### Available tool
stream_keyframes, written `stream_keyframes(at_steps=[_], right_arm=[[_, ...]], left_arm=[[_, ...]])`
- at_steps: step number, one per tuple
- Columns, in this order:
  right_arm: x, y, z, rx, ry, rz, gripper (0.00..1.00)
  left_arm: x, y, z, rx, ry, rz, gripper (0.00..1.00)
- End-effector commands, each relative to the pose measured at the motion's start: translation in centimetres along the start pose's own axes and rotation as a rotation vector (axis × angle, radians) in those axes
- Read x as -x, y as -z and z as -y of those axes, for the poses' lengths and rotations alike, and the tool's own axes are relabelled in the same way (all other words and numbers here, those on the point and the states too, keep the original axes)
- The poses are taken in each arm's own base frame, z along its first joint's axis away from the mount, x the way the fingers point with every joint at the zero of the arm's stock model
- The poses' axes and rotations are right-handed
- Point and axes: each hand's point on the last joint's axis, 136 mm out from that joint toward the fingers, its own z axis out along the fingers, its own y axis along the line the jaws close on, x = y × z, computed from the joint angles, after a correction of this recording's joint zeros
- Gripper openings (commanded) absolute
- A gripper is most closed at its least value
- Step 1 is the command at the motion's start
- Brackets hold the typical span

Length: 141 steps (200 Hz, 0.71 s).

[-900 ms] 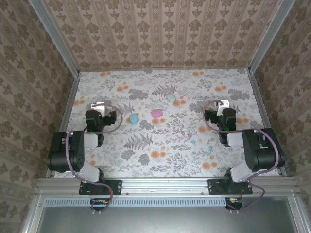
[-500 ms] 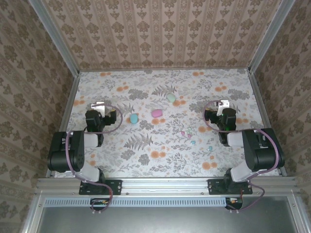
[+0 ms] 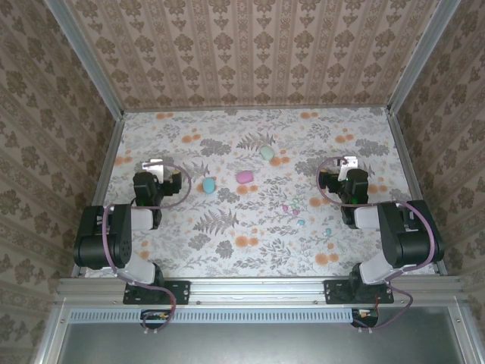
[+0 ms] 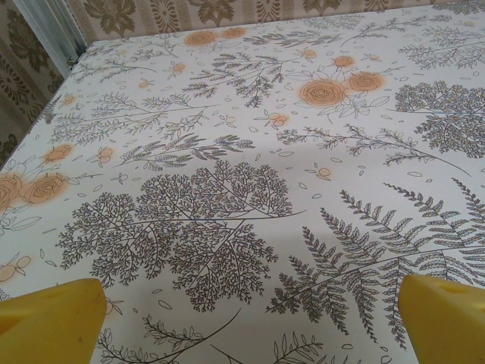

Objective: Insert the wireless bluetooth earbuds into the charging case

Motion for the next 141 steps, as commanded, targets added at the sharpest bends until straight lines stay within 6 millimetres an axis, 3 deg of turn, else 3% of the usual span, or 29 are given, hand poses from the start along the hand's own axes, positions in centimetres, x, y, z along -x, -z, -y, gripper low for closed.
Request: stream_keyframes(at_steps=[1, 123, 141], right_arm=[[1.61, -0.12, -0.26, 0.006, 0.001, 0.046, 1.0], [1.65, -0.09, -0.19, 0.015, -0.009, 0.046, 1.0], [1.72, 0.15, -0.32, 0.02, -0.003, 0.059, 0.96]], left_arm=[[0.93, -0.28, -0.16, -0.005, 0.005, 0.021, 1.0], [1.01, -0.33, -0.19, 0.003, 0.0, 0.019, 1.0], [0.98, -0.28, -0.19, 0.004, -0.001, 0.02, 1.0]])
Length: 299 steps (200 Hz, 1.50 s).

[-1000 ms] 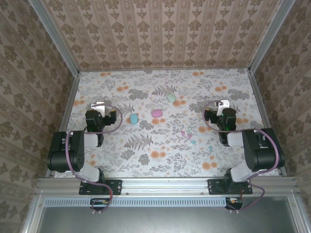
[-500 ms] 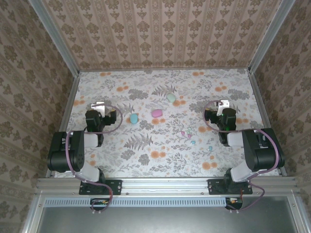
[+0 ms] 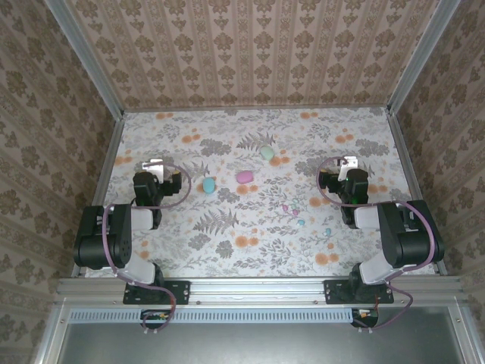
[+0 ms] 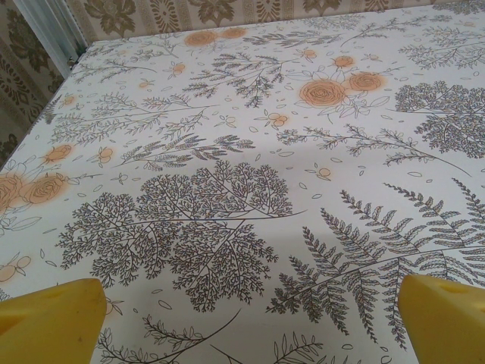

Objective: Insert the wireless bluetooth earbuds into the charging case

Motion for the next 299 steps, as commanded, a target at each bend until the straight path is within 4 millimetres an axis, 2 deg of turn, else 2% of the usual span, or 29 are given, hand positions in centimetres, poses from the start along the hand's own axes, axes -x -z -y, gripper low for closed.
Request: stream_keyframes(at_steps=[1, 18, 36, 49, 54, 56, 62, 65, 68, 84, 103, 112, 124, 129, 145, 182, 211, 217, 253, 275, 299], right_arm=[[1.7, 0.2, -0.3, 0.019, -0.002, 0.061, 0.96], [1.7, 0.6, -0.6, 0.027, 0.006, 0.075, 0.92], [2.4, 0.7, -1.0, 0.045, 0.021, 0.067, 0.9], [3.3, 1.0, -1.4, 0.063, 0.021, 0.011, 0.93], [3.2, 0.9, -1.3, 0.061, 0.007, -0.043, 0.95], [3.9, 1.2, -1.3, 0.061, 0.0, -0.042, 0.96], [4.2, 1.5, -1.5, 0.071, -0.014, -0.094, 0.98], [4.8, 1.6, -1.8, 0.086, -0.019, -0.106, 0.98], [4.4, 1.8, -2.1, 0.102, -0.022, -0.146, 0.99], [5.0, 2.5, -3.7, 0.178, -0.109, -0.244, 1.0], [6.2, 3.0, -6.7, 0.337, -0.195, -0.28, 0.99], [6.4, 3.0, -7.9, 0.385, -0.222, -0.292, 0.98], [6.9, 3.1, -9.2, 0.422, -0.241, -0.303, 0.95], [6.2, 2.5, -9.6, 0.429, -0.242, -0.337, 0.93], [6.3, 2.0, -11.0, 0.441, -0.23, -0.374, 0.9], [5.2, 0.5, -15.3, 0.516, -0.098, -0.502, 0.82], [3.8, -2.0, -18.1, 0.513, 0.026, -0.575, 0.77], [3.7, -2.6, -18.4, 0.506, 0.044, -0.586, 0.73], [3.6, -5.8, -20.1, 0.479, 0.152, -0.62, 0.72], [3.2, -7.3, -20.6, 0.478, 0.222, -0.639, 0.71], [1.9, -8.5, -20.8, 0.479, 0.333, -0.704, 0.68]], left_arm=[[1.0, -0.3, -0.2, 0.005, -0.001, 0.02, 1.0], [1.2, 0.0, -0.3, 0.013, 0.001, 0.034, 1.0], [2.3, 1.5, -0.5, 0.023, 0.004, 0.08, 1.0], [2.7, 2.7, -1.2, 0.045, 0.045, 0.064, 1.0], [3.2, 3.2, -1.7, 0.056, 0.07, 0.059, 1.0], [3.2, 3.3, -1.8, 0.059, 0.081, 0.049, 1.0], [3.4, 3.8, -2.3, 0.069, 0.113, 0.03, 1.0], [3.6, 4.0, -2.5, 0.074, 0.125, 0.027, 1.0], [3.7, 4.2, -2.7, 0.077, 0.132, 0.023, 1.0], [5.3, 5.6, -3.7, 0.119, 0.184, 0.055, 1.0], [5.9, 7.4, -6.5, 0.265, 0.353, 0.054, 1.0], [6.5, 7.9, -6.7, 0.251, 0.389, 0.051, 1.0], [7.6, 8.2, -5.4, 0.137, 0.403, 0.041, 1.0], [7.9, 8.3, -4.8, 0.1, 0.411, 0.036, 1.0], [8.4, 8.7, -2.9, -0.008, 0.434, -0.001, 1.0], [7.5, 9.6, -0.9, -0.109, 0.521, -0.048, 1.0], [7.0, 9.5, 0.4, -0.168, 0.532, -0.063, 1.0], [7.0, 9.4, 0.6, -0.178, 0.526, -0.069, 1.0], [7.1, 8.4, 1.4, -0.204, 0.511, -0.097, 1.0], [7.8, 7.8, 1.7, -0.22, 0.498, -0.107, 1.0], [8.7, 7.4, 2.6, -0.258, 0.468, -0.123, 1.0]])
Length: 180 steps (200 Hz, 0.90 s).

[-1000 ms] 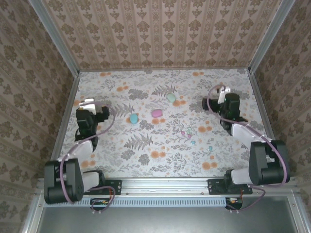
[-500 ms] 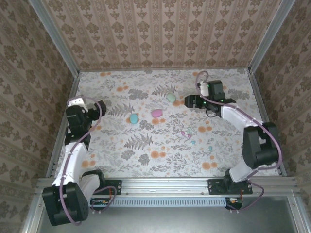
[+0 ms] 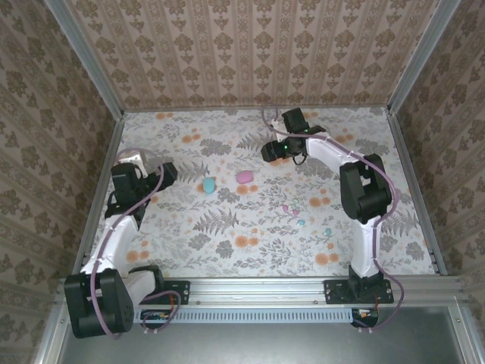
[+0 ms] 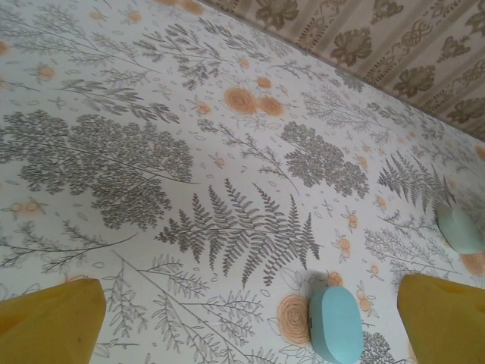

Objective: Insert the wireless bluetooth earbuds into the charging case

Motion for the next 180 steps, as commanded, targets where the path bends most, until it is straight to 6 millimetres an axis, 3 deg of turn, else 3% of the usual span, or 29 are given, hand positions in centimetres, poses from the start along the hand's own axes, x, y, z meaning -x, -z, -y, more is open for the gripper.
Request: stream_keyframes(at_steps=[1, 85, 161, 180], right_arm=[[-1.4, -1.1, 0.9, -0.05, 0.113, -0.132, 0.68], [-0.5, -4.3, 1.4, -0.061, 0.237, -0.205, 0.69], [-0.2, -5.5, 0.3, -0.032, 0.281, -0.246, 0.69], [-0.4, -5.9, 0.7, -0.055, 0.282, -0.267, 0.69]], left_arm=[[2.1, 0.1, 2.3, -0.065, -0.041, 0.013, 1.0], [2.5, -0.4, 3.0, -0.068, -0.077, -0.001, 1.0], [2.6, -1.2, 3.4, -0.075, -0.091, -0.021, 1.0], [2.7, -1.2, 3.5, -0.078, -0.095, -0.023, 1.0]])
